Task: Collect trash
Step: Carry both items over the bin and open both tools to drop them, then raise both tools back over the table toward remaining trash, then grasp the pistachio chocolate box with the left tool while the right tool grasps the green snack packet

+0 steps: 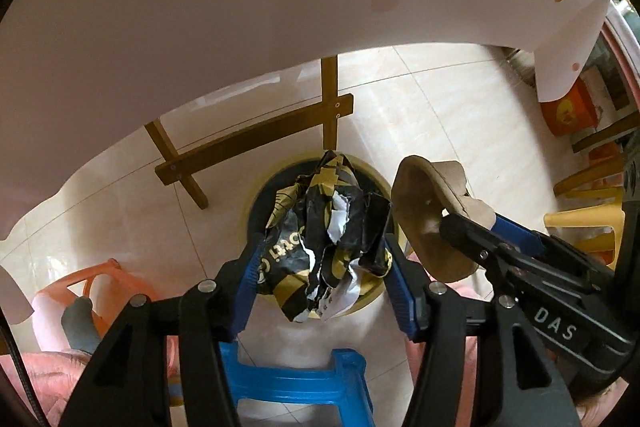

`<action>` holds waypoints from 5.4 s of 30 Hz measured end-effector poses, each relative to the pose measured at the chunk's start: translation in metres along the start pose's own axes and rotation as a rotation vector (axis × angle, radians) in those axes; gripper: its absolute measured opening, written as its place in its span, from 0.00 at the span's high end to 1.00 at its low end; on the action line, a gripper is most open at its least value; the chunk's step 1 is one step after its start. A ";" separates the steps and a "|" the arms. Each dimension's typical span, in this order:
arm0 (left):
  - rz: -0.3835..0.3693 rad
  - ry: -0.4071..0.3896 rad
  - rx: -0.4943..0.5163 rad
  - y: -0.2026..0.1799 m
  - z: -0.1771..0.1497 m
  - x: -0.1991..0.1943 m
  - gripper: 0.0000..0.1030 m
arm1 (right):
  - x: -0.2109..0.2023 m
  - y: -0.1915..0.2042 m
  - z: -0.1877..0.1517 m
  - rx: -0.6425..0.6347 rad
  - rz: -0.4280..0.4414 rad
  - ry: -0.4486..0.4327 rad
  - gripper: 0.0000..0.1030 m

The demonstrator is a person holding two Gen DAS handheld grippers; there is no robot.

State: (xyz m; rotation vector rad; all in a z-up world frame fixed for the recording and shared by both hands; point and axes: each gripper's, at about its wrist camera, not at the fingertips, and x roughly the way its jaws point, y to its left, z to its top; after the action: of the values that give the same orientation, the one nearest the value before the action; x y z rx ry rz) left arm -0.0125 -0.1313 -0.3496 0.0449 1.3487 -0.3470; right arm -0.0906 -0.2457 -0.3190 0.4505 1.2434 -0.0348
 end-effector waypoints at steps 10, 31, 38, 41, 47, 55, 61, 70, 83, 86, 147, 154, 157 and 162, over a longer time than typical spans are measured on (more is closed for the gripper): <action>0.017 0.028 -0.015 0.008 0.006 0.007 0.22 | 0.033 -0.013 0.009 0.060 0.013 0.075 0.44; 0.033 -0.025 -0.059 0.011 -0.002 -0.023 0.21 | 0.012 -0.002 0.005 0.022 -0.007 0.031 0.41; 0.063 -0.072 -0.090 0.019 0.000 -0.062 0.21 | -0.012 0.008 0.000 0.012 -0.005 0.013 0.41; 0.059 -0.107 -0.103 0.023 0.002 -0.086 0.21 | -0.027 0.017 -0.001 -0.003 -0.007 0.001 0.41; 0.057 -0.184 -0.099 0.028 0.004 -0.145 0.21 | -0.068 0.037 0.000 -0.028 0.002 -0.057 0.41; 0.057 -0.294 -0.124 0.034 0.012 -0.216 0.21 | -0.124 0.068 0.004 -0.049 0.024 -0.155 0.41; 0.067 -0.355 -0.127 0.037 0.019 -0.255 0.21 | -0.160 0.096 0.014 -0.110 0.026 -0.227 0.41; 0.093 -0.399 -0.144 0.066 0.050 -0.299 0.21 | -0.203 0.138 0.048 -0.194 0.022 -0.307 0.41; 0.119 -0.408 -0.110 0.106 0.155 -0.318 0.01 | -0.222 0.175 0.148 -0.254 -0.002 -0.395 0.36; 0.130 -0.373 -0.083 0.111 0.185 -0.308 0.01 | -0.221 0.182 0.175 -0.254 0.013 -0.400 0.36; 0.110 -0.258 -0.112 0.121 0.202 -0.241 0.07 | -0.149 0.174 0.206 -0.308 -0.001 -0.329 0.47; 0.045 -0.281 -0.076 0.097 0.153 -0.261 0.07 | -0.179 0.171 0.171 -0.291 0.053 -0.319 0.47; 0.017 -0.280 -0.074 0.087 0.134 -0.266 0.07 | -0.191 0.170 0.152 -0.288 0.074 -0.310 0.47; -0.014 -0.273 -0.049 0.069 0.099 -0.270 0.07 | -0.206 0.164 0.125 -0.272 0.093 -0.299 0.47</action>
State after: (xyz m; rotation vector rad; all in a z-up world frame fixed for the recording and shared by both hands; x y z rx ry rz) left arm 0.0518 -0.0297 -0.0798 -0.0520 1.0875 -0.3195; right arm -0.0025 -0.1847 -0.0482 0.2543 0.9155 0.1408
